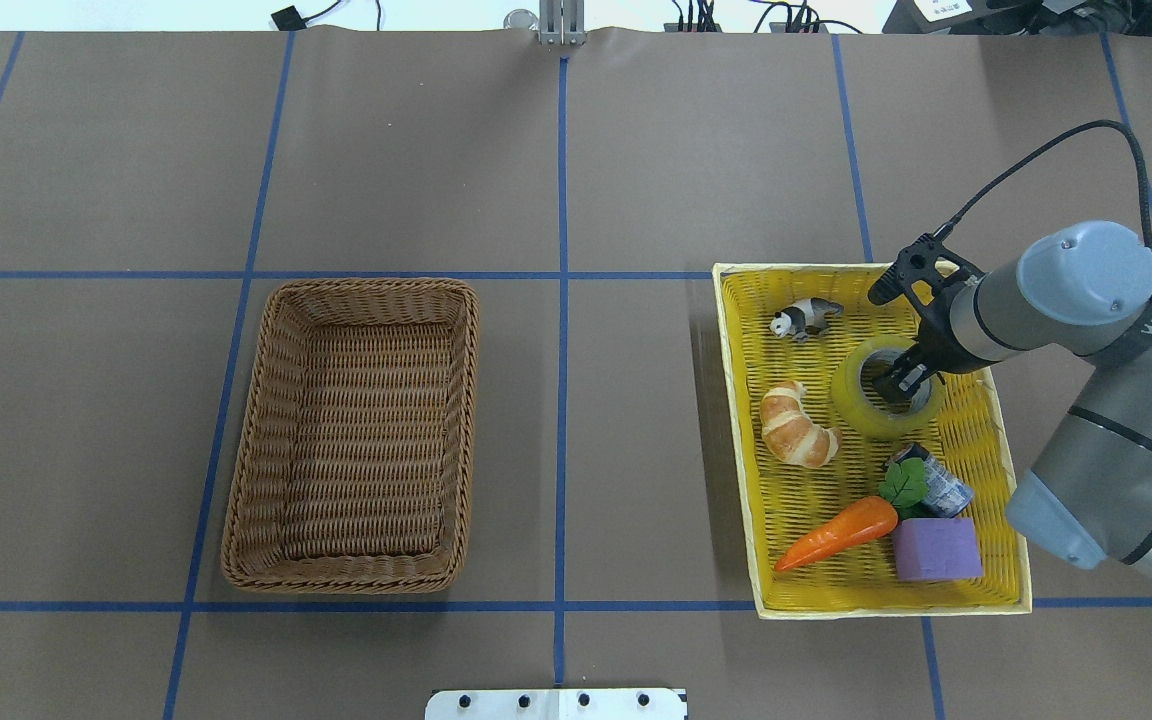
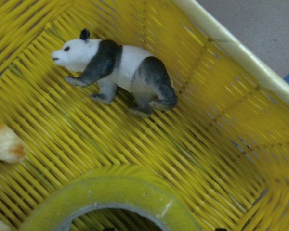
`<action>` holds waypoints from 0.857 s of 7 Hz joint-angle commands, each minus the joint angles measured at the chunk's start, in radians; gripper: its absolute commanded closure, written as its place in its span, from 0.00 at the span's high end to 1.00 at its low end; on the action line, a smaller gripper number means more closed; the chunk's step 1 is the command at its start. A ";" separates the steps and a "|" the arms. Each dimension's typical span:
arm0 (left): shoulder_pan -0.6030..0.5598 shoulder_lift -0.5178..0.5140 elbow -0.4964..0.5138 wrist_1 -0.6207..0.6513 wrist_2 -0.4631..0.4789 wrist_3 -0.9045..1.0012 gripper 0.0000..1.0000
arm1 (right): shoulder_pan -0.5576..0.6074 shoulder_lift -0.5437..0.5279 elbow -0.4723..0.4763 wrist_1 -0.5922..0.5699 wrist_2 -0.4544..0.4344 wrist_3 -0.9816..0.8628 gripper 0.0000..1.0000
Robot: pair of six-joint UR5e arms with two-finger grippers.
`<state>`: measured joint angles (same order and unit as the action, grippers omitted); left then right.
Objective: Move tape to another basket
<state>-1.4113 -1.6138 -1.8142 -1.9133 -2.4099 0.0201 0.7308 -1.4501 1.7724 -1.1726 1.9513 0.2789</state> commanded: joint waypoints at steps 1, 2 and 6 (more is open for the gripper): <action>0.000 0.000 0.003 0.000 0.000 0.001 0.99 | 0.004 0.004 0.007 0.001 0.009 -0.001 0.00; 0.000 0.000 0.004 -0.001 -0.002 0.000 0.99 | 0.031 0.004 0.018 -0.001 0.011 -0.001 0.00; 0.000 -0.006 -0.011 -0.001 -0.008 -0.040 0.99 | 0.248 0.058 0.044 0.005 0.143 0.041 0.00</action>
<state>-1.4113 -1.6165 -1.8162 -1.9137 -2.4148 0.0091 0.9398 -1.4252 1.8160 -1.1700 2.0742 0.2878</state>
